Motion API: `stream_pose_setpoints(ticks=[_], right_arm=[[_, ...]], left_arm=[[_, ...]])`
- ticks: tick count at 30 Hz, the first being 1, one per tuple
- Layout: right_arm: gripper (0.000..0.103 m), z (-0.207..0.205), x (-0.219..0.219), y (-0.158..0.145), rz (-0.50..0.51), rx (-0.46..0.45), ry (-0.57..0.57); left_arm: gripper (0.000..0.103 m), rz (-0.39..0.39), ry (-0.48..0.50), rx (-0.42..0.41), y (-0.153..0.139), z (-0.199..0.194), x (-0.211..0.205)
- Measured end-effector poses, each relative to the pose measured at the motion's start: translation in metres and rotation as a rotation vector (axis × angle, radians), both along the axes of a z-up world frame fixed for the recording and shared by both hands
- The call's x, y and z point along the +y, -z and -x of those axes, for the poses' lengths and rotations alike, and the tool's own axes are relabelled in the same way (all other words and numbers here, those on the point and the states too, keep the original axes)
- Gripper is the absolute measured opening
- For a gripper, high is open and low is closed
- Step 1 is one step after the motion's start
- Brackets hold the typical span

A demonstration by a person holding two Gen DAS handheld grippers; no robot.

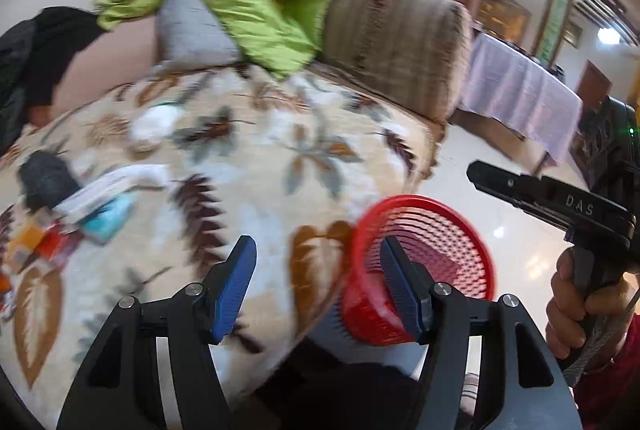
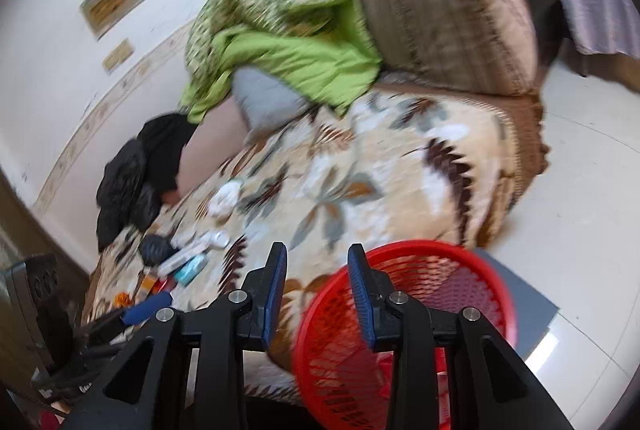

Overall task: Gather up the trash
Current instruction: 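Move the left gripper back to the bed and grasp the orange wrapper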

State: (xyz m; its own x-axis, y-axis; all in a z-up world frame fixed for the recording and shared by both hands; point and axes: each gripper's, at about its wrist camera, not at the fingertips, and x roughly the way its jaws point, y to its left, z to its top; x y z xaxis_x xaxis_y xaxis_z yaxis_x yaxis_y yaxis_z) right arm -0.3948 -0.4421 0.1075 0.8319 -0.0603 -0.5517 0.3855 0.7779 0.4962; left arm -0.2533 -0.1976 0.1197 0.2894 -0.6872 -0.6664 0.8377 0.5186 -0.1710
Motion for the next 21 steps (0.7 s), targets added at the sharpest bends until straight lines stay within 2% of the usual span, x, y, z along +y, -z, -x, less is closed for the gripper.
stream_pose_setpoints(ticks=[5, 7, 11, 14, 16, 18, 20, 21], right_arm=[[0.039, -0.043, 0.039, 0.002, 0.005, 0.021, -0.126], [0.045, -0.062, 0.059, 0.003, 0.009, 0.03, -0.174], [0.048, -0.095, 0.095, 0.009, 0.0, 0.057, -0.262], [0.05, -0.117, 0.116, 0.015, -0.013, 0.081, -0.309], [0.051, -0.133, 0.13, 0.02, -0.026, 0.095, -0.333], [0.052, -0.145, 0.142, 0.025, -0.028, 0.111, -0.35], [0.052, -0.155, 0.153, 0.031, -0.03, 0.124, -0.368], [0.052, -0.159, 0.157, 0.034, -0.027, 0.133, -0.377]], left_arm=[[0.065, 0.006, -0.122, -0.019, 0.001, -0.029, 0.051], [0.066, 0.003, -0.181, -0.028, 0.003, -0.041, 0.071], [0.069, 0.001, -0.32, -0.053, 0.008, -0.07, 0.118], [0.073, -0.012, -0.459, -0.113, 0.012, -0.092, 0.155], [0.075, -0.051, -0.571, -0.182, 0.017, -0.109, 0.181], [0.076, -0.078, -0.653, -0.206, 0.023, -0.125, 0.199], [0.076, -0.08, -0.73, -0.167, 0.031, -0.145, 0.22], [0.076, -0.067, -0.76, -0.122, 0.034, -0.155, 0.23]])
